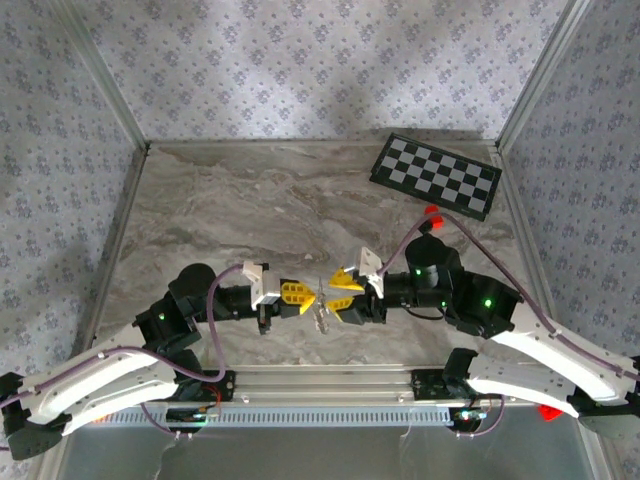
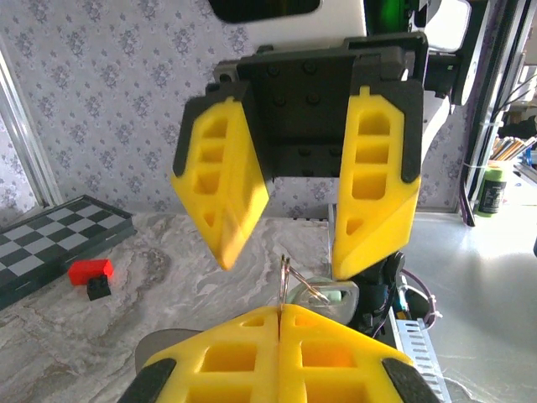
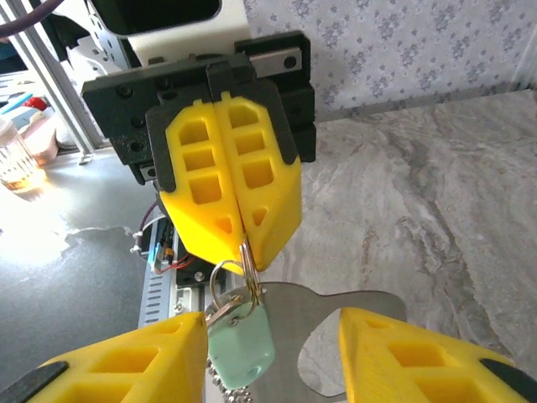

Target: Put the keys on the keyring

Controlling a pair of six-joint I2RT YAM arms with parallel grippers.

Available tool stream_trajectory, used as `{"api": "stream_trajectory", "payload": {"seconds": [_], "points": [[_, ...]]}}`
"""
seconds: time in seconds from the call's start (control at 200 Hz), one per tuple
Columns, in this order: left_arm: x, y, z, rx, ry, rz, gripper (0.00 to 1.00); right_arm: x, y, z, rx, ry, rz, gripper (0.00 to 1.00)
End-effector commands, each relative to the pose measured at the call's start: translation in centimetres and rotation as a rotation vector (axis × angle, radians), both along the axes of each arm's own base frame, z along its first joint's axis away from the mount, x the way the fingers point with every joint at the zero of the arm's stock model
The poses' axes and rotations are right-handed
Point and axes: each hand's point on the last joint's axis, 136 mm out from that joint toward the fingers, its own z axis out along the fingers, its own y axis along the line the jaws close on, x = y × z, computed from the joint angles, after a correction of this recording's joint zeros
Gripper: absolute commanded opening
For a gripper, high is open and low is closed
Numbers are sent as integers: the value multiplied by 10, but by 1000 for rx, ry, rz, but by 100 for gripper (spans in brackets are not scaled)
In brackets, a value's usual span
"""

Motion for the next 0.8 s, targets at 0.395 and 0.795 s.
{"api": "stream_trajectory", "payload": {"seconds": [0.395,0.795], "points": [[2,1,20,-65,-61,15,0,-22,6,-3,29,31,89,54],[1,1,22,-89,-66,11,0,-8,1,-13,-19,1,6,3]]}}
